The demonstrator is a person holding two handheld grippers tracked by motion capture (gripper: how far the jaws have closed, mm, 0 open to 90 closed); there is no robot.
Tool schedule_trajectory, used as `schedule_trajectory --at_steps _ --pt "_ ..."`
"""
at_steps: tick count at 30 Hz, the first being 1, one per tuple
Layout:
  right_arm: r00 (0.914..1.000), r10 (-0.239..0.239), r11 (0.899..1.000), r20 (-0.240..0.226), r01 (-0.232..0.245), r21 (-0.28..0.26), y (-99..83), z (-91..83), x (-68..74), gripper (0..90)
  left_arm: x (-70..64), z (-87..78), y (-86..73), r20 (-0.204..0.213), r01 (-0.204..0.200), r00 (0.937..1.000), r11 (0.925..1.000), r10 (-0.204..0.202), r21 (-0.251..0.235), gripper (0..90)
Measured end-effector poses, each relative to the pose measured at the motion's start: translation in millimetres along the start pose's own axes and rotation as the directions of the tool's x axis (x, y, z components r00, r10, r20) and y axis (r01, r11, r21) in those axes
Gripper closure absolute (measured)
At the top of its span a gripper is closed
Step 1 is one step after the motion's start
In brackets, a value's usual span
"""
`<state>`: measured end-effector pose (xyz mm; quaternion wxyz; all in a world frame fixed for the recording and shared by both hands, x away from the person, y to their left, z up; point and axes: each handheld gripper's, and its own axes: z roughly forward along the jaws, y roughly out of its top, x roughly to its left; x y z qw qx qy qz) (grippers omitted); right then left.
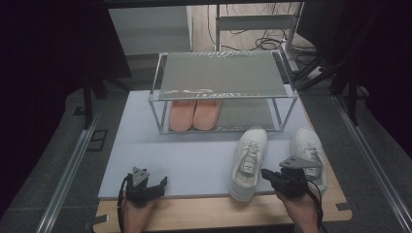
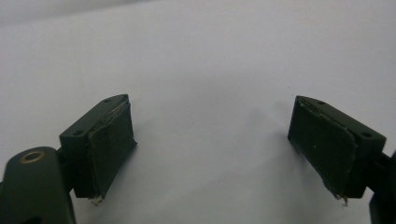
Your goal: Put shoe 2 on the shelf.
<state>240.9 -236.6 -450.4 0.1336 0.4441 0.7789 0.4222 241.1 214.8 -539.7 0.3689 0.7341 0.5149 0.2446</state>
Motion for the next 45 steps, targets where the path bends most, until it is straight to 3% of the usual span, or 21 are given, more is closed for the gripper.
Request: schedule_trajectory --at_steps 5,11,18,22,31,34,45 --pt "0.9995 -0.017 1.000 -0.028 0.017 -0.003 3.8 0.9 7.7 87.8 0.0 0.0 0.0 0.000 0.000 1.0000 1.0000 0.000 0.000 14.0" --pt "0.9970 -0.038 0.999 -0.067 0.040 0.017 5.0 15.2 18.3 87.9 0.0 0.0 0.0 0.000 0.000 1.0000 1.0000 0.000 0.000 14.0" --pt "0.9963 -0.032 0.999 -0.079 0.033 0.011 1.4 16.3 13.7 89.4 -0.1 -0.1 0.0 0.000 0.000 1.0000 1.0000 0.000 0.000 14.1" --pt "0.9978 -0.039 0.999 -0.054 0.040 0.019 0.4 13.5 11.5 89.5 -0.1 -0.1 0.0 0.000 0.000 1.0000 1.0000 0.000 0.000 14.1" --pt "0.9997 0.004 1.000 0.024 -0.004 0.026 -2.0 0.5 -7.4 89.4 -0.1 0.0 0.0 0.000 0.000 1.0000 1.0000 0.000 0.000 14.0" --pt "0.9997 0.011 1.000 0.024 -0.011 0.028 -2.0 -2.0 -9.3 89.1 0.0 0.0 0.0 0.000 0.000 1.0000 1.0000 0.000 0.000 14.0" --pt "0.9973 0.016 1.000 0.072 -0.017 0.023 12.1 -11.3 -13.1 66.0 0.0 0.0 0.0 0.000 0.000 1.0000 1.0000 0.000 0.000 14.0"
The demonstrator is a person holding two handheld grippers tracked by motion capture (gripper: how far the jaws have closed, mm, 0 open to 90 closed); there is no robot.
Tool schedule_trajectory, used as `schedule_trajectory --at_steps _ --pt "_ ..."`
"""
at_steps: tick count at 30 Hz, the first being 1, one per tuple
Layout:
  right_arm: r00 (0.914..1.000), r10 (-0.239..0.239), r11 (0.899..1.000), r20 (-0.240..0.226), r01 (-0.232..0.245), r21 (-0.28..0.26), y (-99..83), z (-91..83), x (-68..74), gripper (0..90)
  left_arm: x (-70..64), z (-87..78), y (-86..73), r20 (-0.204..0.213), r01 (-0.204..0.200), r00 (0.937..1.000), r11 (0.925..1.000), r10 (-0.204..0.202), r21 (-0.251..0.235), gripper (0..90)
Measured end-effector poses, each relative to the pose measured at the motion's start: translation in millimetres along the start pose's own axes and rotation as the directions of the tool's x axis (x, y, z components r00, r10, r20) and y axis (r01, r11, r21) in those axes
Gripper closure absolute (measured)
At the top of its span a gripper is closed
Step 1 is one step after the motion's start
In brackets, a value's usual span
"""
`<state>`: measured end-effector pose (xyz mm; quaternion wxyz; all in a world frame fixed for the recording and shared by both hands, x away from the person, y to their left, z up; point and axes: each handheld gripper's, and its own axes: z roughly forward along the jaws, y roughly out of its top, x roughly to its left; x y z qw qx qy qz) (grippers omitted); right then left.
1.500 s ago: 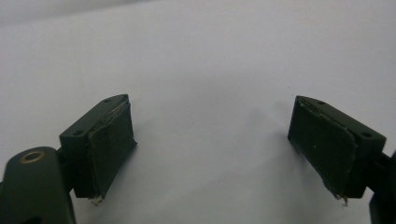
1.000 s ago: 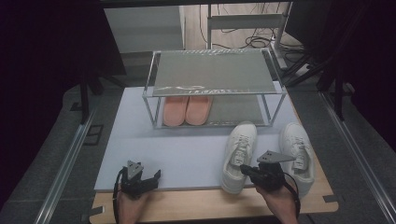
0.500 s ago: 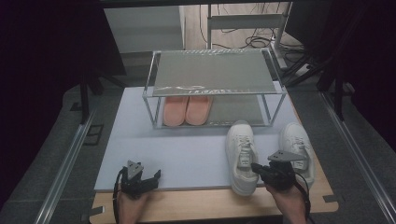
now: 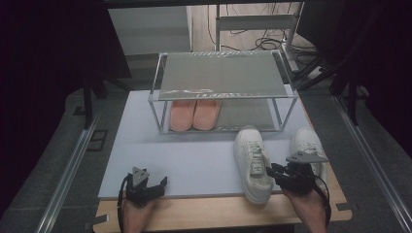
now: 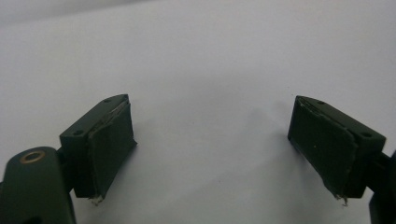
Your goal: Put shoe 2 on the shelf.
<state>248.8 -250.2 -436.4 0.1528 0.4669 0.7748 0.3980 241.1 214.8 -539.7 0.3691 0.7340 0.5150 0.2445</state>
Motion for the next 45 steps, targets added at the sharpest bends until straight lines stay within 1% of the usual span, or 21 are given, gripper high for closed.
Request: schedule_trajectory --at_steps 2,3,4,7,10,12,14,17,20,24,26,29,31,33,34,37,39,42,44,45 --pt "0.9999 0.008 1.000 0.007 -0.008 0.005 2.0 3.3 -1.9 62.4 0.1 0.0 0.0 0.001 0.000 1.0000 1.0000 0.000 0.000 14.0" --pt "0.9999 0.008 1.000 0.007 -0.008 0.005 2.0 3.3 -1.9 62.4 0.1 0.0 0.0 0.001 0.000 1.0000 1.0000 0.000 0.000 14.0" --pt "0.9998 0.017 1.000 0.011 -0.017 0.006 3.4 7.7 -2.6 58.8 0.1 0.0 0.0 0.001 0.000 1.0000 1.0000 0.000 0.001 14.0" --pt "0.9993 0.029 0.999 0.024 -0.030 0.020 5.7 15.3 -3.5 57.6 0.0 0.0 0.0 0.000 0.000 1.0000 1.0000 0.000 0.000 14.0" --pt "0.9982 0.035 0.999 0.049 -0.036 0.033 8.1 23.0 -3.5 57.5 0.1 -0.1 0.0 0.001 0.000 1.0000 1.0000 0.000 0.001 14.0" --pt "0.9976 0.045 0.998 0.052 -0.047 0.037 9.4 26.9 -3.9 57.5 0.0 0.0 0.0 0.000 0.000 1.0000 1.0000 0.000 0.000 14.0" --pt "0.9967 0.044 0.998 0.068 -0.046 0.037 10.7 30.3 -3.9 57.8 0.1 0.0 0.0 0.001 0.000 1.0000 1.0000 0.000 0.000 14.0" --pt "0.9958 0.048 0.998 0.078 -0.051 0.045 12.1 34.0 -4.6 63.4 0.1 0.0 0.0 0.001 0.000 1.0000 1.0000 0.000 0.000 14.0" --pt "0.9957 0.043 0.998 0.083 -0.047 0.047 12.9 34.9 -4.4 66.9 0.1 -0.1 0.0 0.001 0.000 1.0000 1.0000 0.000 0.001 14.1" --pt "0.9957 0.068 0.997 0.064 -0.070 0.041 12.3 34.3 -7.8 71.3 0.1 0.0 0.0 0.001 0.000 1.0000 1.0000 0.000 0.000 14.0" --pt "0.9956 0.067 0.997 0.065 -0.070 0.044 12.7 34.2 -7.6 72.9 0.0 0.0 0.0 0.000 0.000 1.0000 1.0000 0.000 0.000 14.0" --pt "0.9944 0.088 0.995 0.059 -0.091 0.044 13.4 34.6 -7.7 75.3 0.1 0.0 0.0 0.001 0.000 1.0000 1.0000 0.000 0.000 14.1" --pt "0.9926 0.113 0.993 0.043 -0.115 0.037 13.1 34.2 -9.8 76.7 0.0 0.0 0.0 0.000 0.000 1.0000 1.0000 0.000 0.000 14.0" --pt "0.9887 0.148 0.989 0.023 -0.149 0.028 12.2 33.9 -13.4 77.9 0.1 0.0 0.0 0.001 0.000 1.0000 1.0000 0.000 0.000 14.0" --pt "0.9849 0.173 0.985 0.007 -0.173 0.023 11.8 33.7 -15.2 78.3 0.1 -0.1 0.0 0.001 0.000 1.0000 1.0000 0.000 0.001 14.0" --pt "0.9701 0.240 0.971 -0.036 -0.239 0.017 11.3 33.1 -20.7 79.2 0.1 0.0 0.0 0.001 0.000 1.0000 1.0000 0.000 0.001 14.0" --pt "0.9603 0.272 0.962 -0.059 -0.272 0.012 11.5 33.0 -23.2 79.5 0.1 0.0 0.0 0.001 0.000 1.0000 1.0000 0.000 0.000 14.1" --pt "0.9515 0.295 0.955 -0.089 -0.295 0.009 12.1 33.0 -25.3 79.6 0.1 0.0 0.0 0.001 0.000 1.0000 1.0000 0.000 0.001 14.0" --pt "0.9433 0.312 0.950 -0.112 -0.313 0.009 12.5 33.1 -26.5 79.9 0.1 0.0 0.0 0.001 0.000 1.0000 1.0000 0.000 0.000 14.0" --pt "0.9374 0.324 0.945 -0.128 -0.326 0.008 12.5 33.4 -27.2 80.1 0.0 0.0 0.0 0.000 0.000 1.0000 1.0000 0.000 0.000 14.0"
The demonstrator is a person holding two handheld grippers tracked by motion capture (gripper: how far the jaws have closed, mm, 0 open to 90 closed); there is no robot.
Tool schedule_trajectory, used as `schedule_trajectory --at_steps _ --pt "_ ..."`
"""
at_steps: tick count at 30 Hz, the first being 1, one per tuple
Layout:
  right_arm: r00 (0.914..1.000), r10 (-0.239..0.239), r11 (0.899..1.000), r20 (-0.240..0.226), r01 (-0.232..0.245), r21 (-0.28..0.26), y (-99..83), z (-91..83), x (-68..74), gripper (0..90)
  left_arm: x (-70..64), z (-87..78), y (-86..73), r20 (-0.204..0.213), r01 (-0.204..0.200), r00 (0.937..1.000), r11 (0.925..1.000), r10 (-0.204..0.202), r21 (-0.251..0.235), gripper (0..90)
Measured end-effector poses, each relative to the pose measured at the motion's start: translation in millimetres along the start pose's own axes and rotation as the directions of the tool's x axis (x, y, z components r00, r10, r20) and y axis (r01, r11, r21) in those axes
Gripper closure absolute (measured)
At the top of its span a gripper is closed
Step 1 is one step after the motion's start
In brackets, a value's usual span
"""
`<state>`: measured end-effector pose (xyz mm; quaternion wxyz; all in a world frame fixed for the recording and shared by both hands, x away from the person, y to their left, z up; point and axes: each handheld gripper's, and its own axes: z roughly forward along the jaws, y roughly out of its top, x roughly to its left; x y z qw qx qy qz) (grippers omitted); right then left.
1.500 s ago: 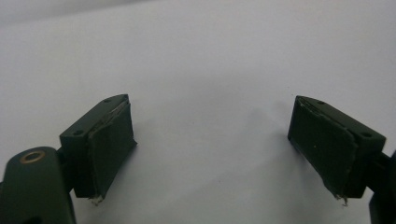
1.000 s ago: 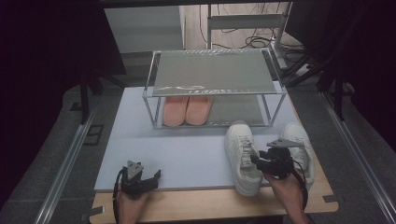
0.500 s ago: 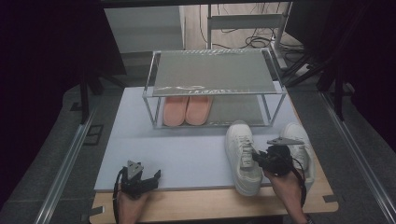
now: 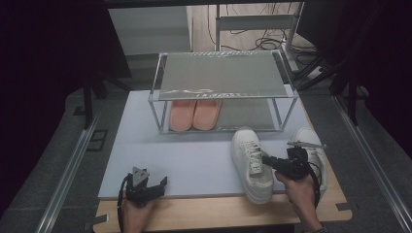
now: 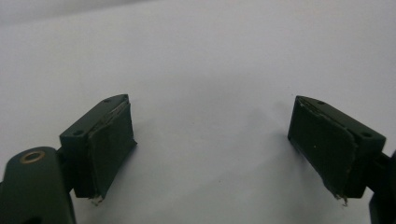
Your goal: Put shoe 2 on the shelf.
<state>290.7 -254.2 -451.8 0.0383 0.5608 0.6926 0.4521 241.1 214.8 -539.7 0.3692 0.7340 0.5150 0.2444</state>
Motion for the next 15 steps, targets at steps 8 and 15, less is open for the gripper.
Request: schedule_trajectory --at_steps 8,15 --pt "0.9886 0.082 0.997 -0.126 -0.083 0.001 2.2 1.2 -4.2 80.2 0.1 0.0 0.0 0.001 0.001 1.0000 1.0000 -0.001 0.000 14.0" --pt "0.9756 0.103 0.994 -0.194 -0.110 -0.027 7.8 -4.5 0.1 80.1 0.1 -0.1 0.0 0.001 0.000 1.0000 1.0000 0.000 0.001 14.0"
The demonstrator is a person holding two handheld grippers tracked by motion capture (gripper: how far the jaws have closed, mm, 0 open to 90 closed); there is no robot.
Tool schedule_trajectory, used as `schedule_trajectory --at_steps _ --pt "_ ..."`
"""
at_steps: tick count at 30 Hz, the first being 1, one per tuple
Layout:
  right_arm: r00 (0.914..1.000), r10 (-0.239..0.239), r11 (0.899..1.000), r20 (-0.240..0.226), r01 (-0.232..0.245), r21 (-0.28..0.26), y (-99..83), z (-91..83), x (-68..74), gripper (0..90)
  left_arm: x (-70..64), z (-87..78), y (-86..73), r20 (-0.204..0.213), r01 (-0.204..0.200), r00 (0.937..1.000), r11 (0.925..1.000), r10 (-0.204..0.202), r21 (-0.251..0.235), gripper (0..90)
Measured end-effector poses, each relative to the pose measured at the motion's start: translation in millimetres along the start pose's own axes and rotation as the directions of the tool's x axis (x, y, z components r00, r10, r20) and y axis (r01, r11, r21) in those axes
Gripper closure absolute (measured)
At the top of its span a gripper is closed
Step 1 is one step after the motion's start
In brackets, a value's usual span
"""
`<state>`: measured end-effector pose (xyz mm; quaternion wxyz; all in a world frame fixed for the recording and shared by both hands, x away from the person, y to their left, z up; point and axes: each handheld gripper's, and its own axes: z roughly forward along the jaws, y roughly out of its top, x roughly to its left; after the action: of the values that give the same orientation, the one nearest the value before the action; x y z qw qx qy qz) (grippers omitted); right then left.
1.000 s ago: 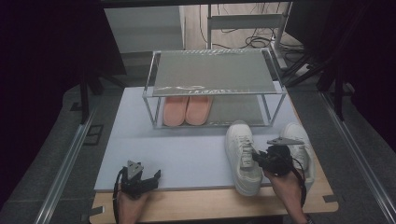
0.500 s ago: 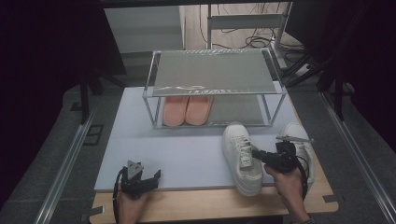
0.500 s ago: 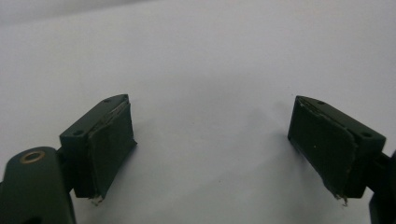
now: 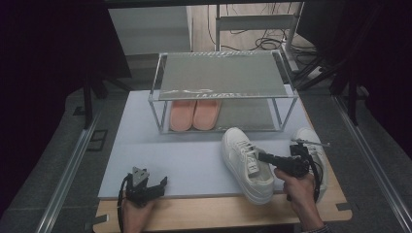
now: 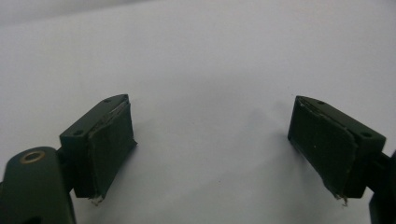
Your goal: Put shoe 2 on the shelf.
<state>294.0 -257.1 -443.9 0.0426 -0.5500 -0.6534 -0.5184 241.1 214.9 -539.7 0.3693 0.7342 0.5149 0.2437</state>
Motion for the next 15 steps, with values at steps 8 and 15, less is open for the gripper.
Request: schedule_trajectory --at_steps 8,15 --pt "0.9963 0.021 0.999 -0.083 -0.024 -0.032 11.8 -6.6 10.1 80.0 0.2 -0.1 0.0 0.000 -0.002 1.0000 1.0000 0.002 0.001 14.0" --pt "0.9933 0.023 0.998 -0.113 -0.029 -0.047 22.0 -11.0 17.0 80.1 0.0 0.0 0.0 0.000 0.000 1.0000 1.0000 0.000 -0.001 14.0"
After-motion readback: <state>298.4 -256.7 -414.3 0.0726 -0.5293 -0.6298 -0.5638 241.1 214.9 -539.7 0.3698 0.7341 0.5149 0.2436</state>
